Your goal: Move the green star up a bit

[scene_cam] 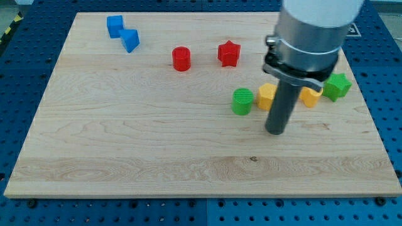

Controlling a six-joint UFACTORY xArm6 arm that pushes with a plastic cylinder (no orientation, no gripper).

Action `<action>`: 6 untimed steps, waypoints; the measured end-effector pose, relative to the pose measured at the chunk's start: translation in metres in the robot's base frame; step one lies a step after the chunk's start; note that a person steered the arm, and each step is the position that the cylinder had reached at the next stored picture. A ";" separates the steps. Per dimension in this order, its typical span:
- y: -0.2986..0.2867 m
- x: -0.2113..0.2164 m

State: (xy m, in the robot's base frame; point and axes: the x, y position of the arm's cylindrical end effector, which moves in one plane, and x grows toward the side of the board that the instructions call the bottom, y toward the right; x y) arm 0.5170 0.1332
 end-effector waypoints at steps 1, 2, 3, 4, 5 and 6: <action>0.028 -0.015; 0.064 -0.020; 0.094 -0.021; 0.119 -0.028; 0.118 -0.062; 0.105 -0.068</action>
